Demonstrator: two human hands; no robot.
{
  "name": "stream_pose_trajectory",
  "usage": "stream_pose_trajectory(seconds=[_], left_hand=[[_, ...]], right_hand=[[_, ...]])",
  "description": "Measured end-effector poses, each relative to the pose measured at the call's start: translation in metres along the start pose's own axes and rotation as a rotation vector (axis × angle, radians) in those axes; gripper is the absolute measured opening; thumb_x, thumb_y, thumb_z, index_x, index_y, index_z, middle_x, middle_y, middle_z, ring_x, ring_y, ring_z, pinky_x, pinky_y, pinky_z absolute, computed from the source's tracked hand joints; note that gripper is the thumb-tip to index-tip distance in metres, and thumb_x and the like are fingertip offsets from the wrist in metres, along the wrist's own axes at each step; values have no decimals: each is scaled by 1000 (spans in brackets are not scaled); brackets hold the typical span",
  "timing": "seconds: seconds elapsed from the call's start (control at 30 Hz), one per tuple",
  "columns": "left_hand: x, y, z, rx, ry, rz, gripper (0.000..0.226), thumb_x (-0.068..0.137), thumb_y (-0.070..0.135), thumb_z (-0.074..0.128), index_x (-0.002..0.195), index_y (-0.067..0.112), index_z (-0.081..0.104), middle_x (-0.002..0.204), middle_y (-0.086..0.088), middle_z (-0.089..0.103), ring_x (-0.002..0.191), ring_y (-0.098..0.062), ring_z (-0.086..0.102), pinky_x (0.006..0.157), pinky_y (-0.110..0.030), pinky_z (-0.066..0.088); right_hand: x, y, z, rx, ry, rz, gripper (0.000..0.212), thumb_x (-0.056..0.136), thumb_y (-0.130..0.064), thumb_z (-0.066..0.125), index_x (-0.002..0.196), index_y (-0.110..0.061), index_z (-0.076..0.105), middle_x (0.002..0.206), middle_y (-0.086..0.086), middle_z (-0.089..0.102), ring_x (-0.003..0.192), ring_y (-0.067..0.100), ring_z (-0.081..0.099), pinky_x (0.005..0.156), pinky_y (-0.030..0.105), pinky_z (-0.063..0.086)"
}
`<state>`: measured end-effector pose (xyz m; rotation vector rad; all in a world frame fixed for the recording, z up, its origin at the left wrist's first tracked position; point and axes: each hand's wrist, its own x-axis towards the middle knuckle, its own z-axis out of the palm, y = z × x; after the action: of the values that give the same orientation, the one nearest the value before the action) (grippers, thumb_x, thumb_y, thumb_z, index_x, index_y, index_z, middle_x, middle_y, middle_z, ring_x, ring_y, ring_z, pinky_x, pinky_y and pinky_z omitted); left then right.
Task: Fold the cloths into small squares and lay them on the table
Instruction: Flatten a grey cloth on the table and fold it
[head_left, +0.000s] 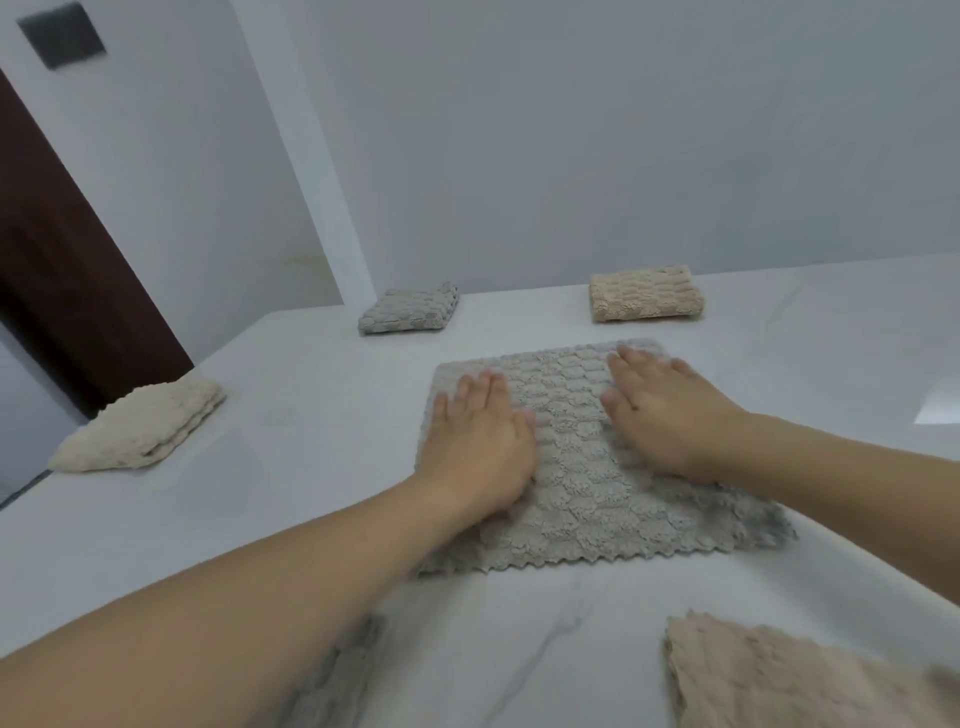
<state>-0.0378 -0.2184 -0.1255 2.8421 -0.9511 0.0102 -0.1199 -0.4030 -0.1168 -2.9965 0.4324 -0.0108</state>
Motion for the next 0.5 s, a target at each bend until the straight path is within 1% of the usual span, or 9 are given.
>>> stream_pose_trajectory(seconds=[0.07,0.13,0.37,0.5], left_hand=[[-16,18,11,-42,-51,60,61,104,40,14,156,11,4,165,-4,0,151,-19,-4,121,-43,-5],[-20,19,18,-42,-76,45,61,104,43,14,157,14,3,165,0,-1,150,-16,-6,121,-42,-6],[-24,-2,13,-20,-109,34,61,103,46,12,157,19,0,164,4,-5,150,-12,-8,121,-37,-7],[-30,-23,7,53,-129,-5,61,103,45,9,157,18,-1,164,4,-5,150,-14,-7,121,-40,-8]], right_hand=[[-12,-17,13,32,-41,-56,60,103,-41,10,154,-12,-2,162,4,-8,149,18,-6,121,38,-2],[-18,-20,24,25,-60,-66,60,103,-42,9,155,-14,-1,162,2,-8,149,16,-7,121,37,-4],[-28,3,20,-16,-89,-76,60,102,-45,7,155,-19,-5,162,-4,-10,148,11,-9,120,33,-5],[-38,25,18,-28,-99,-36,59,102,-45,7,155,-21,-5,162,-5,-10,148,11,-9,121,33,-2]])
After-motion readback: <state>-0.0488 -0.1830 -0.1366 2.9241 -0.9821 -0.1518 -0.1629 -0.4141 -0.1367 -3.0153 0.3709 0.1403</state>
